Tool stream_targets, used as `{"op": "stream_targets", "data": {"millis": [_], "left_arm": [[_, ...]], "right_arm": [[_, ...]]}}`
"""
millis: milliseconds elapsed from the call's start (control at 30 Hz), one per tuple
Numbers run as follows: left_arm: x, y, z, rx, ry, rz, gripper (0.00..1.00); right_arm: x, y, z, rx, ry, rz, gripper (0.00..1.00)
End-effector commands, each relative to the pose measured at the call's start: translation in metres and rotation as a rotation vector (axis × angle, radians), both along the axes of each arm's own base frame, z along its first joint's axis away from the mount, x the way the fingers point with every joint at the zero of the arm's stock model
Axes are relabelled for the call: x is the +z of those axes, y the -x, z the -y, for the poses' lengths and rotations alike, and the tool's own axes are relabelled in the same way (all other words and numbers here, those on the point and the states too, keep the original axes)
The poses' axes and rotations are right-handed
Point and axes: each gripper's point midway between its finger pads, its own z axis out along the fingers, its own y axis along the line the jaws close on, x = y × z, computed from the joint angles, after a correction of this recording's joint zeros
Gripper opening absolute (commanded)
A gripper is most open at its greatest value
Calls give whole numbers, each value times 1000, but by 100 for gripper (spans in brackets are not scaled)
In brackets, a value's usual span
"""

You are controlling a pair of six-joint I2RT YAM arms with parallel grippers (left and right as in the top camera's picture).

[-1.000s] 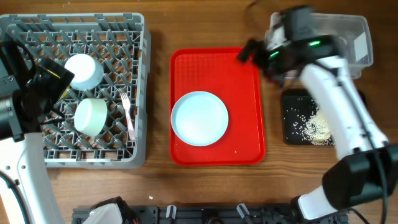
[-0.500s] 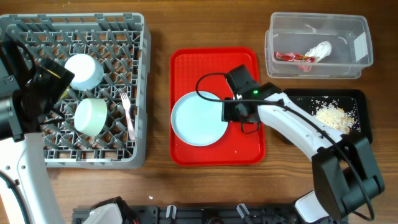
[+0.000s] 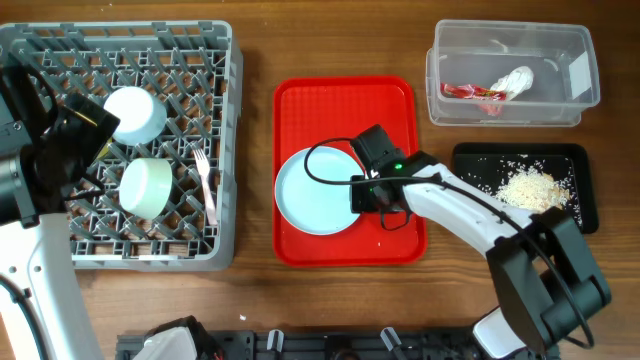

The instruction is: Sort waste into correct bins and load items into the dishwasher rack

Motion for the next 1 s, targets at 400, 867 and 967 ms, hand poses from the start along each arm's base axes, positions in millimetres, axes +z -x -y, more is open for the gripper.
{"op": "stream_targets", "data": {"millis": [400, 867, 967], "left_arm": [[1, 0, -1, 1, 3, 4, 100], [1, 0, -1, 1, 3, 4, 100], [1, 0, -1, 1, 3, 4, 100]], "right_arm": [[21, -31, -20, -2, -20, 18, 4], [177, -146, -84, -175, -325, 423, 4], [197, -163, -104, -276, -465, 475, 4]]}}
